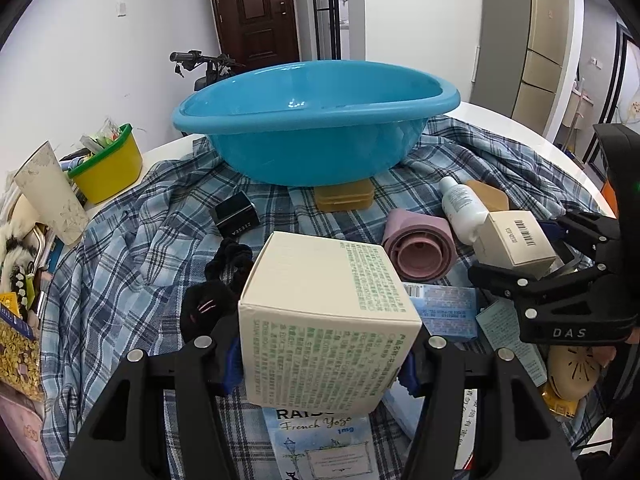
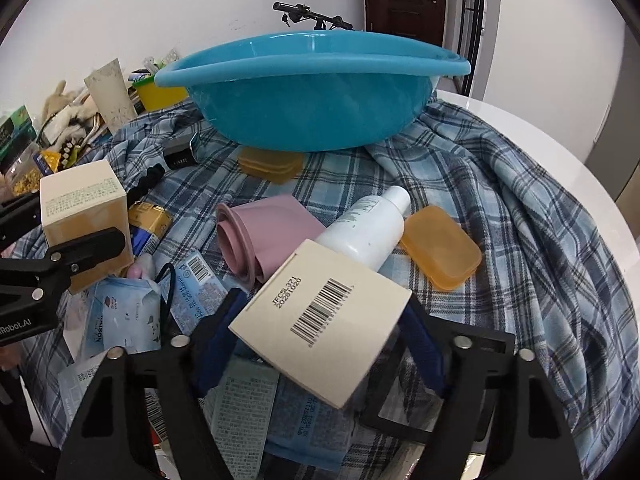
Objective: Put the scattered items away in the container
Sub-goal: 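Close the left tool on the large cream box while the right tool grasps the barcode box, then lift both held boxes and carry them over the turquoise basin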
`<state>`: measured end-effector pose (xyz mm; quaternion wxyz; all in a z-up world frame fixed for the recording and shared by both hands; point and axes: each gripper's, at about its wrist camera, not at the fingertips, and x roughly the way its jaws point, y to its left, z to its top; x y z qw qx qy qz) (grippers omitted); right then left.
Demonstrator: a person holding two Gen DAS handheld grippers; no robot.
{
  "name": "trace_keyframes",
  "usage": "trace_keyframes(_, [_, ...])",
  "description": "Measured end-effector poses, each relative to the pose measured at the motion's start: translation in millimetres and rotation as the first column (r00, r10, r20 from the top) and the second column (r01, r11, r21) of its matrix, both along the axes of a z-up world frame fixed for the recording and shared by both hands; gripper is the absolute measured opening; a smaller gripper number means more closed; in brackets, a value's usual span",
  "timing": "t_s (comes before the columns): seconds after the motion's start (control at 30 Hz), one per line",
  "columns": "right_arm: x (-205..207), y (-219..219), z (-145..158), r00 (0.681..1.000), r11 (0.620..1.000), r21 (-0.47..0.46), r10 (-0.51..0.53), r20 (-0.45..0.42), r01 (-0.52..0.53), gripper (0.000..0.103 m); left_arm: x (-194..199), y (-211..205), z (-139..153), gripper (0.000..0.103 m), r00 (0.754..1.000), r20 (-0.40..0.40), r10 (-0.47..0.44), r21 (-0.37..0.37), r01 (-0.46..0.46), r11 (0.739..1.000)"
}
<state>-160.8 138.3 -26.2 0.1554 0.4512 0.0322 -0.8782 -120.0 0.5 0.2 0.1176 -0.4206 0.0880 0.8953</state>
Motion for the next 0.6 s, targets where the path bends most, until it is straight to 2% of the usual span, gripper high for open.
trace_keyframes(0.13, [2.1, 4.4, 2.9, 1.000, 0.998, -0.062, 0.007, 0.000, -0.007, 0.069, 3.1, 2.4, 5.0, 0.061, 1.000, -0.025, 0.011, 0.000, -0.011, 1.000])
trace_keyframes(0.37, [12.5, 15.6, 19.1, 0.995, 0.995, -0.075, -0.065, -0.074, 0.059, 0.069, 7.7, 8.8, 12.9, 0.061, 0.998, -0.058, 0.009, -0.008, -0.009, 1.000])
trace_keyframes(0.6, [22.5, 27.1, 35.4, 0.987, 0.990, -0.098, -0.110, -0.120, 0.098, 0.069, 9.9, 14.6, 19.6, 0.061, 0.996, -0.085, 0.027, 0.021, -0.026, 0.999])
